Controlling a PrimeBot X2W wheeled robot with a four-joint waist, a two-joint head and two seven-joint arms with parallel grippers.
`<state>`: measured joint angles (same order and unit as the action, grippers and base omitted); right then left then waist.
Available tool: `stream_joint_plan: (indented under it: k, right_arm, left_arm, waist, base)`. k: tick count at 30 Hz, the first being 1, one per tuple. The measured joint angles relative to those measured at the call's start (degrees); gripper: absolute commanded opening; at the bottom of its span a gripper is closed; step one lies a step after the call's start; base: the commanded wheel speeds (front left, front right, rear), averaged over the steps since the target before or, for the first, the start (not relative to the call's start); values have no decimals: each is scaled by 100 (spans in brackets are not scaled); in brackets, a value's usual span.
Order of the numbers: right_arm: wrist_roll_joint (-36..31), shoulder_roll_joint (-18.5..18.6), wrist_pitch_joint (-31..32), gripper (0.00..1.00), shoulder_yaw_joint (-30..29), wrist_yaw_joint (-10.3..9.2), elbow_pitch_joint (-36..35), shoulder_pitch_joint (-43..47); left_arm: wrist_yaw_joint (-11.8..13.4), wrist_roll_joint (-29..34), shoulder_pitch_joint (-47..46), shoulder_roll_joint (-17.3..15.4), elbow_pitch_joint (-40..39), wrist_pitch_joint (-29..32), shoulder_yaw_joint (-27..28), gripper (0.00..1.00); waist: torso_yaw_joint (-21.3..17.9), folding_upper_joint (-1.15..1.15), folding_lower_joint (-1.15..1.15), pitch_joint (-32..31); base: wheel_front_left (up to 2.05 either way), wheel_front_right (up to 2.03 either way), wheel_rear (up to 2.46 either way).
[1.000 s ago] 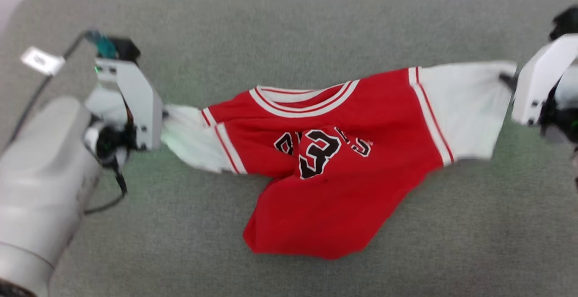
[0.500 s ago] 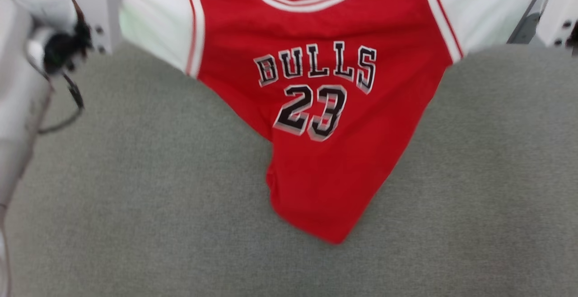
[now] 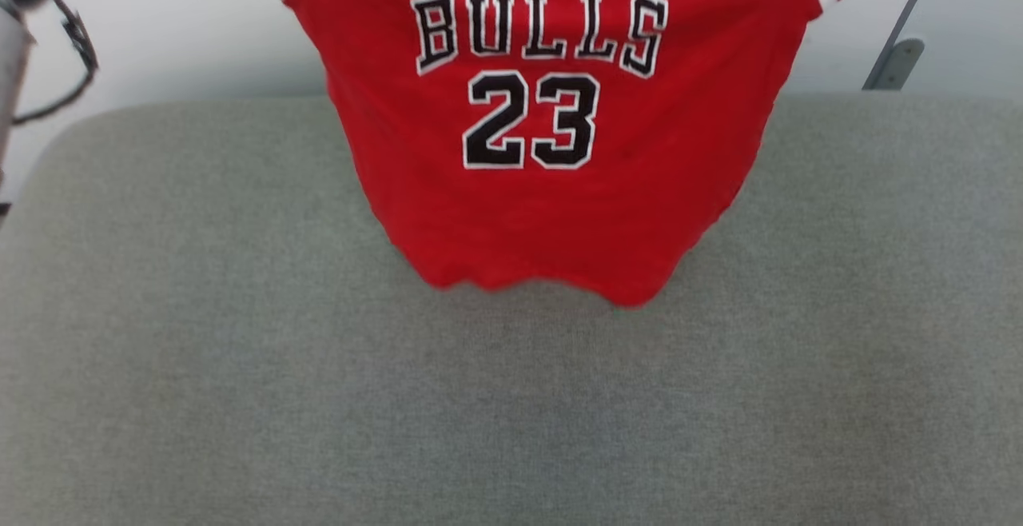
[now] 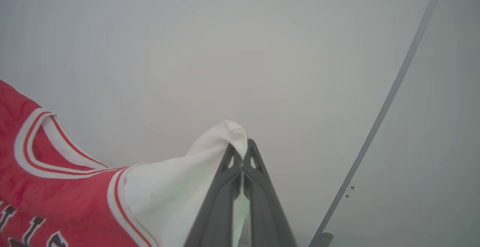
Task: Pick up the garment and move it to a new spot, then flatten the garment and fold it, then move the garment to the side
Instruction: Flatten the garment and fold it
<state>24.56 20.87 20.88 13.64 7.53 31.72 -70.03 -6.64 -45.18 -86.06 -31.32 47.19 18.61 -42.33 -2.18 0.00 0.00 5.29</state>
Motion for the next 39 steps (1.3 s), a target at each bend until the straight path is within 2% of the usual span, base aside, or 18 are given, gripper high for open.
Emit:
stream_joint_plan:
  k: [8,12,18,21,24,27,31,35,39]
  right_arm:
    - [-323,42,-712,0,90,0,371,-598]
    - [-689,22,-1467,0,73,0,658,-1076]
    - [-1650,-2,-2934,0,-41,0,1085,-1695]
    - [-2299,0,-3450,0,-186,0,1173,-2043]
    - [-2867,-10,-3576,0,-288,0,1022,-2143]
    - [-3070,-59,-3586,0,-166,0,906,-2015]
    - [-2820,-34,-3585,0,287,1,1023,-1338]
    - [-2157,82,-3583,0,691,1,1173,-745]
    - [-1229,183,-3365,0,968,0,1158,-65]
  left_arm:
    - [38,271,-716,158,247,-421,-27,0]
    - [124,406,-1160,330,470,-820,-16,0]
    - [334,665,-1900,569,751,-1850,77,0]
    - [387,704,-2238,638,849,-2505,201,0]
    - [324,709,-2338,717,935,-3051,268,0]
    - [198,776,-2295,759,998,-3252,201,0]
    - [45,799,-1719,775,1168,-3285,9,0]
    - [-42,660,-1086,714,1292,-3141,-132,0]
    - [-74,304,-348,595,1171,-2714,-264,0]
  waist:
    - [2,0,0,617]
    - [7,0,0,1043]
    - [33,0,0,1692]
    - [58,0,0,2002]
    - [98,0,0,2282]
    - [159,0,0,2511]
    - [293,0,0,2608]
    - [368,0,0,2466]
    - [407,0,0,2195]
  base:
    - [0,0,0]
    - [0,0,0]
    - [0,0,0]
    - [0,0,0]
    - [0,0,0]
    - [0,0,0]
    - [0,0,0]
    - [0,0,0]
    - [0,0,0]
